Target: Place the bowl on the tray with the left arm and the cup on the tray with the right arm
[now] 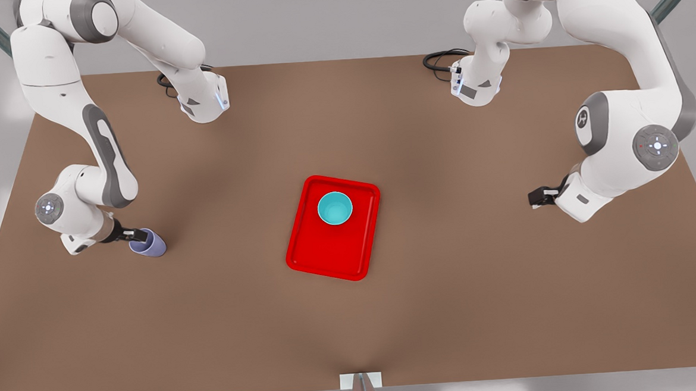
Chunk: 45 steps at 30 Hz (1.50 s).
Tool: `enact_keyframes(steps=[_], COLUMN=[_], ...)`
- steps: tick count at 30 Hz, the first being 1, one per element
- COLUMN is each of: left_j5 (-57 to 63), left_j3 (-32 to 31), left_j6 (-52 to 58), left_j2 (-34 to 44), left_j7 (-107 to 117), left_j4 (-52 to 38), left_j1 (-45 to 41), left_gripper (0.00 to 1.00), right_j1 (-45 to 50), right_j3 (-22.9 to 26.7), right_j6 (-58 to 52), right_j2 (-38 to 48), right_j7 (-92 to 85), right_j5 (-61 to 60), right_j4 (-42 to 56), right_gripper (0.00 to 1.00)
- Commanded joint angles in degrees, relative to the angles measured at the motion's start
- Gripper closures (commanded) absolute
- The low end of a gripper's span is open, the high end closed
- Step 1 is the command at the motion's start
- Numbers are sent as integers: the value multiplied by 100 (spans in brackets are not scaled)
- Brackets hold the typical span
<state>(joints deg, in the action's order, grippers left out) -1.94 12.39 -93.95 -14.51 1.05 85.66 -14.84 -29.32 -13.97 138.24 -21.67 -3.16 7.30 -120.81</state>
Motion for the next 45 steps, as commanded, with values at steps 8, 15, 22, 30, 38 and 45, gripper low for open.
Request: enact_keyframes(steps=[8,15,22,30,38,45], left_j5=[1,1,1,1,1,1], left_j3=[0,0,0,0,0,0], left_j6=[9,9,26,18,53,70], left_j2=[1,1,0,-8,1,9], left_j7=[9,0,9,9,9,9], left_j4=[30,38,47,100,117,117], left_j1=[-2,-2,-2,7,7,-2], left_gripper=[0,0,0,0,0,0], right_j1=[5,-4,57,93,102,58], right_j3=[0,0,0,0,0,-325], right_j6=[54,89,89,80,71,-676], right_j2=[-118,-215,-285,-294,-294,-188], right_j7=[0,0,70,35,70,70], right_j5=[9,9,9,132,132,114], right_j4=[57,145,189,216,224,655], right_gripper=[0,0,49,79,79,79])
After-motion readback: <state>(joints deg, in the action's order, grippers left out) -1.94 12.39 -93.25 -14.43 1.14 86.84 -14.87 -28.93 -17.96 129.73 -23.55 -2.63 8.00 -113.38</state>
